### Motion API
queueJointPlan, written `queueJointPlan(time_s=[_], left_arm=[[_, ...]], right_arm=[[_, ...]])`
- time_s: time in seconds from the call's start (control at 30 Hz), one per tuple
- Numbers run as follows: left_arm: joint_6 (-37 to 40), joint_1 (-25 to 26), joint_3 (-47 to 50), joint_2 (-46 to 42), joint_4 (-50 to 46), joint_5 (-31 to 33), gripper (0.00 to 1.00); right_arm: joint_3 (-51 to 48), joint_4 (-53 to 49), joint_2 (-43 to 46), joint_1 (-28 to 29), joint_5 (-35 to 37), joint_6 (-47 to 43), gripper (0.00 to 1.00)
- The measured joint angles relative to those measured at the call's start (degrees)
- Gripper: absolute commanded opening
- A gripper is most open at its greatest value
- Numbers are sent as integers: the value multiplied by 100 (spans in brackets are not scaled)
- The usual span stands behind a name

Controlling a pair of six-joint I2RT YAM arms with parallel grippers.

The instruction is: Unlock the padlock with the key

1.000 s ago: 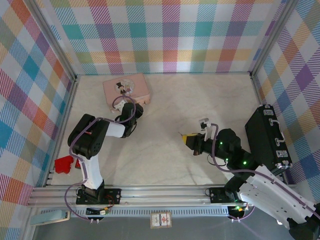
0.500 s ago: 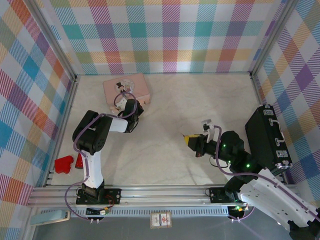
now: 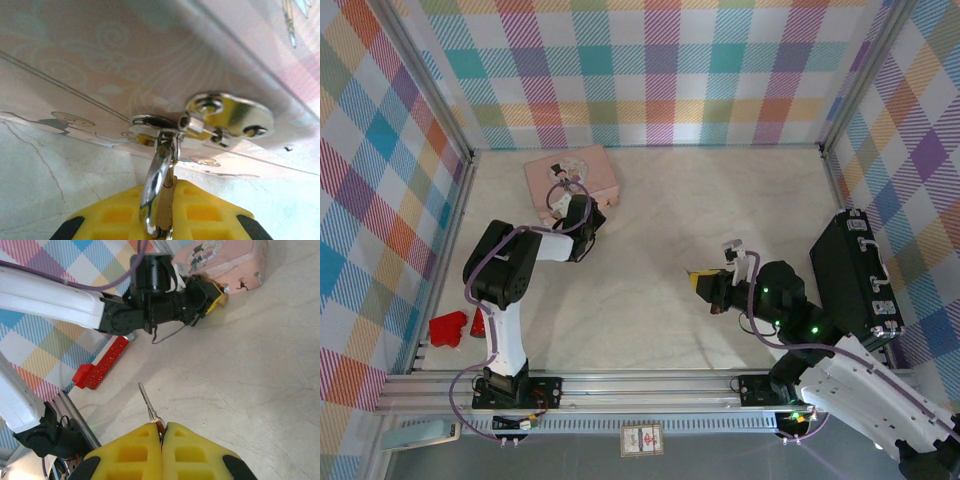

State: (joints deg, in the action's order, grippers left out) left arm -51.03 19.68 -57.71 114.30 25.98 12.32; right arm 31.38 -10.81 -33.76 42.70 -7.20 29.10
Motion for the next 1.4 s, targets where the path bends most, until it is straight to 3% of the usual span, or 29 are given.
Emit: queueJointPlan(time_s=[0.3, 0.8, 1.13, 1.4], left_arm=[[815, 162, -24, -437, -1069, -476, 0], [2131, 1322, 219, -1154, -2391, -855, 0], [2872, 2120, 807, -1685, -2433, -1204, 0], [3357, 2232, 1720, -2450, -2245, -1770, 2]], right_arm=[[142, -184, -656, 0, 234, 173, 0], [385, -234, -1368, 0, 337, 592, 0], [466, -210, -1685, 0, 334, 798, 0], [463, -20, -2159, 0, 264, 1043, 0]])
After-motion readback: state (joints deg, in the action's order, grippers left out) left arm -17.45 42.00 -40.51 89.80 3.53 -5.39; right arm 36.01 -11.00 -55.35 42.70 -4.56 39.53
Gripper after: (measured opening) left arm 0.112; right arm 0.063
